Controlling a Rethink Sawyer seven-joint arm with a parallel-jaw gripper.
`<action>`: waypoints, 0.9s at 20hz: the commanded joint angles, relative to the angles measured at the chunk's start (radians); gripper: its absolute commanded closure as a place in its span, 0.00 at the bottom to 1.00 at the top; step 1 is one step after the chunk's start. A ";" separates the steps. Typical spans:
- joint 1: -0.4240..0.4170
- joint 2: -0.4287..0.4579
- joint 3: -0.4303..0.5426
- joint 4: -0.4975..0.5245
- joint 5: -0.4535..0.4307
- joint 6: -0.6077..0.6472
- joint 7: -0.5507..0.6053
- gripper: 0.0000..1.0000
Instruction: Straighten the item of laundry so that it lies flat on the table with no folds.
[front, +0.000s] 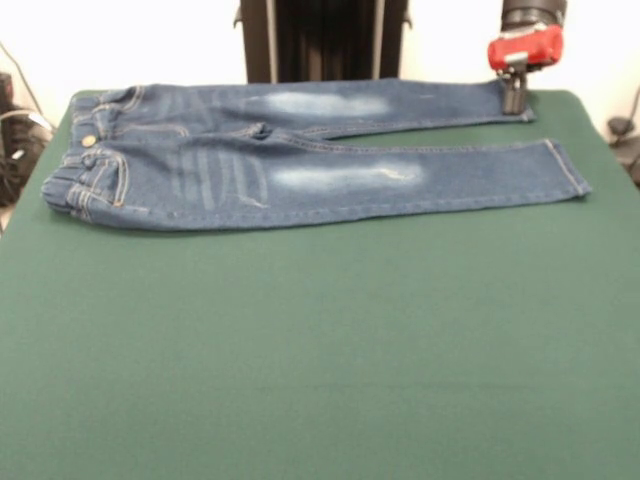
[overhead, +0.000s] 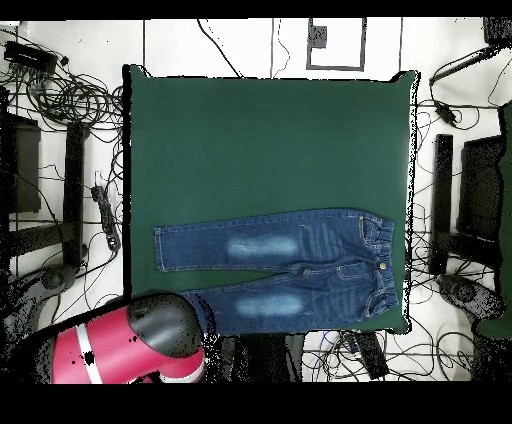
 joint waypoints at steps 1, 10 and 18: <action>0.015 0.262 0.242 0.075 0.095 0.370 0.387 1.00; -0.005 0.268 0.227 0.079 0.093 0.356 0.336 1.00; -0.012 0.232 0.133 0.059 -0.017 0.429 0.160 1.00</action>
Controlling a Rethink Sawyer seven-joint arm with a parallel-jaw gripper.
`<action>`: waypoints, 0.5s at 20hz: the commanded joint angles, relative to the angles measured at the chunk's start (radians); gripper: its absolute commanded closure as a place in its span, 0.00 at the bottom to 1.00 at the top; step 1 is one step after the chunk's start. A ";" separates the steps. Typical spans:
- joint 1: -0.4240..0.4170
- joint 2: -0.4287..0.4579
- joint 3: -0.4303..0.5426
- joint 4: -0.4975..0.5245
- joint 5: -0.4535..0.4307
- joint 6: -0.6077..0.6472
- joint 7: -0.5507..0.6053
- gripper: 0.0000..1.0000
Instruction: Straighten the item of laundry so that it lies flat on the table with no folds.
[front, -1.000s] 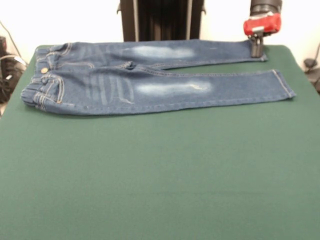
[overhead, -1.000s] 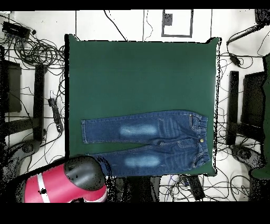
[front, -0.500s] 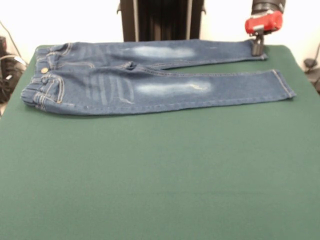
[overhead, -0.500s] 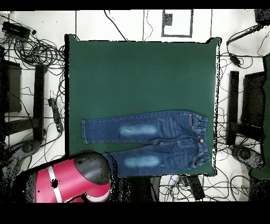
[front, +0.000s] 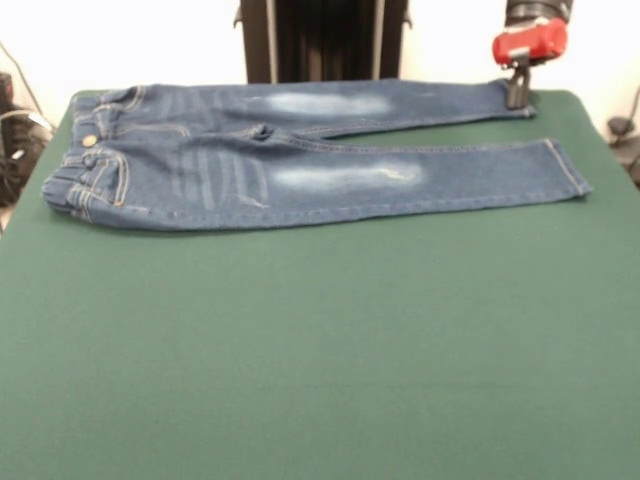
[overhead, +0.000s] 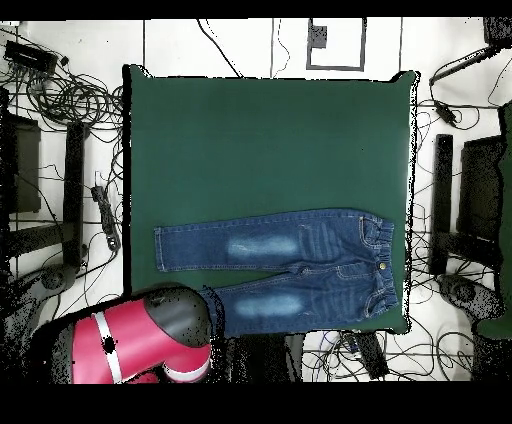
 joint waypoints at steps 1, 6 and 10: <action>0.027 0.215 0.040 0.012 -0.068 0.471 0.106 1.00; 0.025 0.192 0.013 -0.005 -0.089 0.486 0.068 1.00; 0.031 0.175 -0.020 -0.014 -0.112 0.504 0.019 1.00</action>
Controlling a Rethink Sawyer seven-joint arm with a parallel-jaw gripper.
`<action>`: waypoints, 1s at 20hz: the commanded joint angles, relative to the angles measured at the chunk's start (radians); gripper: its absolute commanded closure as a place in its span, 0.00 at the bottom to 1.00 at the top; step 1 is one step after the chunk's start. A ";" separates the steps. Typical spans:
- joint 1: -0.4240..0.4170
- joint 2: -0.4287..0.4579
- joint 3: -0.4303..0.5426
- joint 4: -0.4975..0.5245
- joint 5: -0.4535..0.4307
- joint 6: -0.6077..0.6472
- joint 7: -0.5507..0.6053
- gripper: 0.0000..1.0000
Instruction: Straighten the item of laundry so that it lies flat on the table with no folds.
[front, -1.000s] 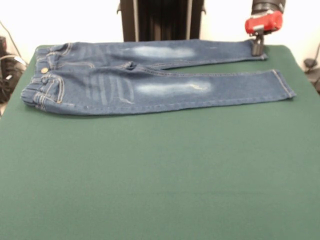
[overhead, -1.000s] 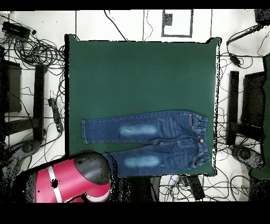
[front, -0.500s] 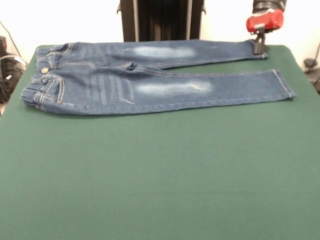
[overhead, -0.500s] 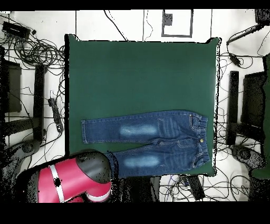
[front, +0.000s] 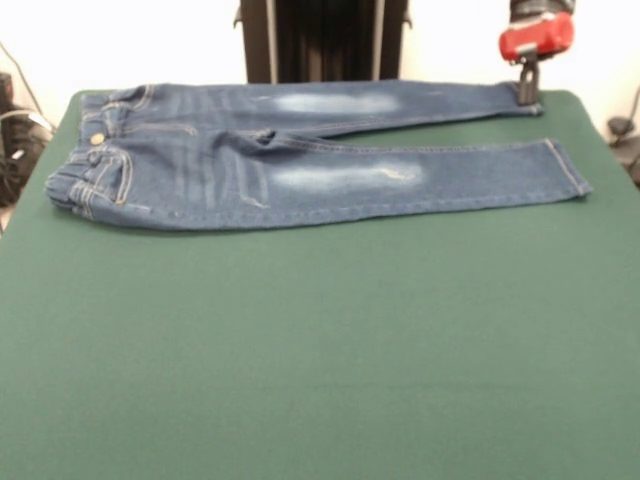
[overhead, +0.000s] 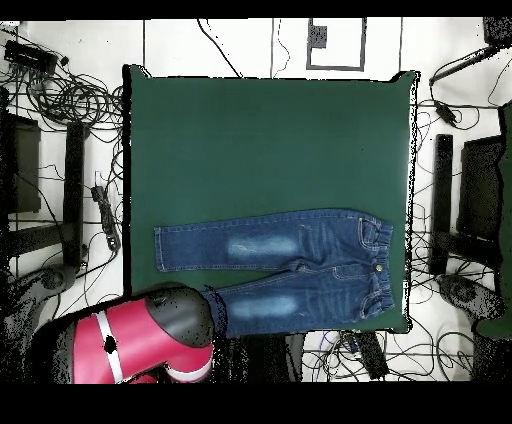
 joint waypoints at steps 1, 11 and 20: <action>0.041 0.166 -0.005 -0.014 0.000 0.461 -0.002 1.00; 0.052 0.157 -0.124 -0.094 -0.134 0.517 -0.063 1.00; 0.072 0.140 -0.141 -0.093 -0.142 0.547 -0.021 1.00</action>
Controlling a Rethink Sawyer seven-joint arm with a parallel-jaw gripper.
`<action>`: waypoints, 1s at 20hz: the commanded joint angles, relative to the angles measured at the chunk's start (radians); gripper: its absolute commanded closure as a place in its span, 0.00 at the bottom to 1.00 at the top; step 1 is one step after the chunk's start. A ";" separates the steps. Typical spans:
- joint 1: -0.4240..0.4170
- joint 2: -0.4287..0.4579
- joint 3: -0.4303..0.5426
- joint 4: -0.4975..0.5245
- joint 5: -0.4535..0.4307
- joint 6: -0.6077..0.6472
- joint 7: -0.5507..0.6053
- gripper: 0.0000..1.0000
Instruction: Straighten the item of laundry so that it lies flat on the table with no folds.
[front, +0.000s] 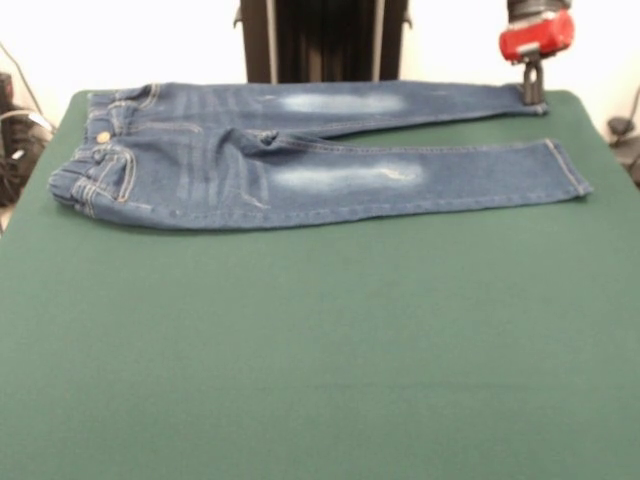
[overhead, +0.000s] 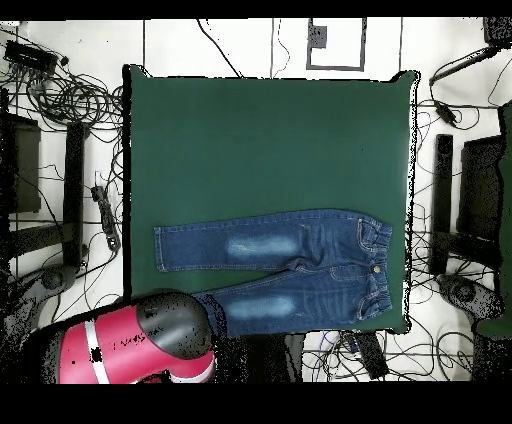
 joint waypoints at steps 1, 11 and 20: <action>0.058 0.172 -0.026 -0.060 0.031 0.413 -0.017 1.00; 0.098 0.169 -0.031 -0.056 0.021 0.399 0.015 1.00; 0.100 0.156 -0.030 -0.043 0.017 0.417 0.031 1.00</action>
